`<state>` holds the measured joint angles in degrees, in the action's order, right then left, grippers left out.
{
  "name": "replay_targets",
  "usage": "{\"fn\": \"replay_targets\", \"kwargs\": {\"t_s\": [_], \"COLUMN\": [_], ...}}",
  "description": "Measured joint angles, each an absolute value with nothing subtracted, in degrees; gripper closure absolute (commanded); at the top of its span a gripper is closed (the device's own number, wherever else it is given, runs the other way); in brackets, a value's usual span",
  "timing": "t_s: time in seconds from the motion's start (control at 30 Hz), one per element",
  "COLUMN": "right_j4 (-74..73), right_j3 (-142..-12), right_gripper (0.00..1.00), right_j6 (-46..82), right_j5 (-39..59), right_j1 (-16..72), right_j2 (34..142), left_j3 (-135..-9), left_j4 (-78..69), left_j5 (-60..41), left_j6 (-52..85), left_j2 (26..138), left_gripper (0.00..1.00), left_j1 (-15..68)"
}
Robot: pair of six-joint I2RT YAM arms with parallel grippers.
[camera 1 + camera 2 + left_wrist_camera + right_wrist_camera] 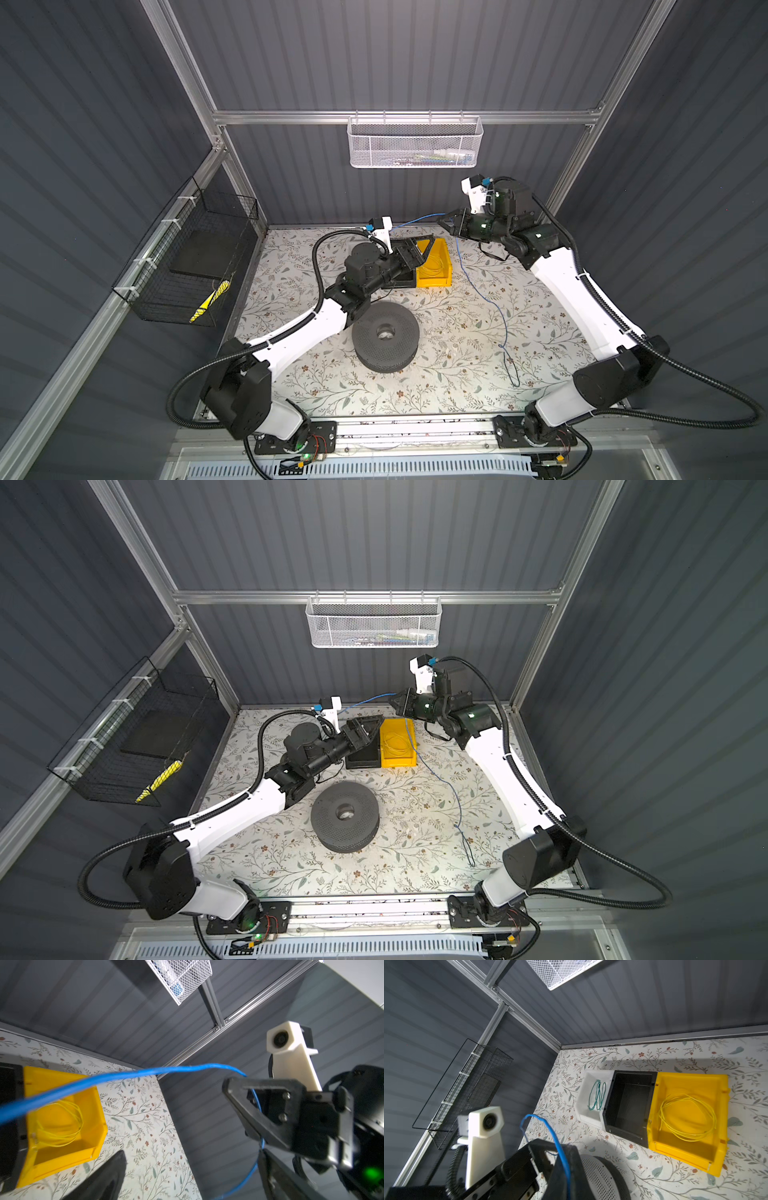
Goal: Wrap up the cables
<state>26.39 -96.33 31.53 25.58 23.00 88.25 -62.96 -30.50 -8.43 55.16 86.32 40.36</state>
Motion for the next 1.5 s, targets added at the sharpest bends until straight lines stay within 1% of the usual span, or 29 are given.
{"fn": "replay_targets", "kwargs": {"t_s": [0.07, 0.13, 0.17, 0.23, 0.27, 0.33, 0.4, 0.53, 0.73, 0.83, 0.87, 0.9, 0.93, 0.97, 1.0, 1.03, 1.07, 1.1, 1.13, 1.17, 1.2, 1.27, 1.3, 1.33, 1.43, 1.5], "right_j4": [25.82, 25.21, 25.06, 25.17, 25.21, 25.12, 24.97, 24.43, 23.51, 23.49, 23.51, 23.55, 23.57, 23.57, 23.59, 23.59, 23.62, 23.66, 23.62, 23.64, 23.64, 23.99, 23.99, 24.10, 25.39, 26.28], "right_j3": [-94.63, -92.97, -92.07, -91.09, -90.96, -90.96, -91.13, -91.64, -91.15, -89.93, -89.41, -88.71, -88.07, -87.57, -87.07, -86.72, -86.46, -86.19, -85.76, -85.45, -85.10, -84.75, -84.75, -84.75, -84.68, -83.92], "right_gripper": [1.00, 1.00, 1.00, 1.00, 1.00, 1.00, 1.00, 1.00, 1.00, 1.00, 1.00, 1.00, 1.00, 1.00, 1.00, 1.00, 1.00, 0.98, 0.91, 0.86, 0.79, 0.54, 0.43, 0.37, 0.23, 0.19], "right_j6": [31.94, 32.12, 32.14, 32.12, 32.12, 32.12, 32.12, 32.32, 32.45, 31.92, 31.66, 31.33, 30.94, 30.52, 29.91, 29.34, 28.82, 28.23, 27.70, 27.20, 26.33, 25.30, 24.51, 23.59, 20.45, 18.92], "right_j5": [25.71, 25.54, 25.45, 25.06, 24.84, 24.69, 24.80, 25.89, 27.62, 27.73, 27.73, 27.77, 27.90, 28.03, 28.27, 28.49, 28.77, 28.69, 28.93, 29.10, 29.58, 30.92, 31.62, 32.03, 32.47, 32.51], "right_j1": [23.59, 23.99, 24.08, 24.03, 23.92, 23.42, 22.85, 22.57, 25.43, 27.09, 27.42, 27.75, 27.99, 28.16, 28.18, 28.27, 28.32, 28.40, 28.38, 28.40, 28.42, 28.58, 28.75, 28.84, 28.71, 27.81], "right_j2": [87.22, 86.46, 86.13, 85.91, 85.91, 85.91, 85.86, 85.89, 85.67, 85.01, 84.68, 84.23, 83.81, 83.48, 83.18, 82.96, 82.85, 82.81, 82.81, 82.83, 82.91, 82.91, 82.91, 82.91, 82.19, 80.53], "left_j3": [-62.96, -62.96, -62.96, -62.92, -62.87, -62.41, -61.01, -59.83, -64.86, -66.32, -66.65, -66.96, -67.26, -67.59, -67.85, -68.18, -68.51, -68.97, -69.82, -70.50, -71.22, -72.10, -72.47, -72.77, -73.71, -74.48], "left_j4": [-34.41, -38.09, -39.88, -42.54, -43.55, -46.13, -47.68, -47.62, -47.07, -47.90, -47.90, -47.83, -47.70, -47.48, -47.13, -46.46, -45.78, -45.41, -44.56, -43.79, -42.65, -40.16, -38.70, -37.23, -32.16, -29.02], "left_j5": [-8.43, -8.43, -8.67, -9.17, -9.37, -9.96, -10.15, -10.11, -9.45, -8.60, -8.38, -8.16, -7.99, -7.79, -7.57, -7.55, -7.51, -7.70, -7.73, -7.92, -8.01, -7.55, -7.49, -7.38, -7.03, -6.83], "left_j6": [56.51, 57.80, 58.35, 59.46, 59.99, 60.77, 61.28, 61.25, 60.69, 60.66, 60.69, 60.66, 60.62, 60.64, 60.60, 60.51, 60.47, 60.42, 60.10, 59.83, 58.87, 58.26, 57.78, 57.23, 55.53, 54.37], "left_j2": [88.62, 90.37, 91.05, 91.50, 91.50, 91.24, 90.54, 89.67, 91.79, 92.90, 93.27, 93.67, 94.08, 94.41, 94.65, 94.76, 94.76, 94.74, 94.61, 94.48, 94.15, 93.32, 92.88, 92.47, 91.24, 90.39], "left_gripper": [0.00, 0.02, 0.04, 0.12, 0.12, 0.11, 0.08, 0.06, 0.06, 0.10, 0.13, 0.19, 0.28, 0.38, 0.52, 0.65, 0.74, 0.85, 0.93, 0.99, 1.00, 1.00, 1.00, 1.00, 1.00, 1.00], "left_j1": [40.36, 40.36, 40.36, 40.36, 40.36, 40.36, 40.42, 40.42, 40.42, 40.40, 40.40, 40.38, 40.27, 40.12, 40.03, 39.92, 39.77, 39.64, 39.53, 39.42, 39.40, 39.05, 38.61, 38.15, 36.82, 35.97]}}
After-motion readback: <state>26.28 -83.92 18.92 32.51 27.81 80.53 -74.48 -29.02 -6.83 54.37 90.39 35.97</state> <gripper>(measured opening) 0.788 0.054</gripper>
